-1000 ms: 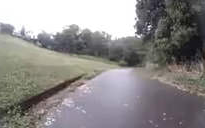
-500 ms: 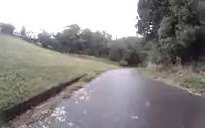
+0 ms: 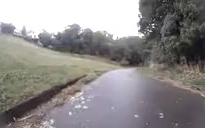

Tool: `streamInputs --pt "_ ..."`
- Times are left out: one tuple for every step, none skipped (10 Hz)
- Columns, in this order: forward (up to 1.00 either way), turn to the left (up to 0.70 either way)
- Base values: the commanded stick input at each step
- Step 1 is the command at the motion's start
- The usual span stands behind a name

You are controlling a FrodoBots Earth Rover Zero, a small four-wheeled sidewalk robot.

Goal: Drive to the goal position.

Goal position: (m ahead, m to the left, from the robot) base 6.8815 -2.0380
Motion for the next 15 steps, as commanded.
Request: streamInputs --pt "0.7 -0.08" --pt "0.7 -0.09" --pt "0.7 -0.09" --pt "0.7 -0.09" --pt "0.7 -0.09" --pt "0.7 -0.09" --pt "0.7 -0.09" --pt "0.7 -0.09" --pt "0.7 -0.1" --pt "0.7 -0.1" --pt "0.7 -0.11" --pt "0.7 -0.12" --pt "0.7 -0.12" --pt "0.7 -0.11" --pt "0.7 -0.12"
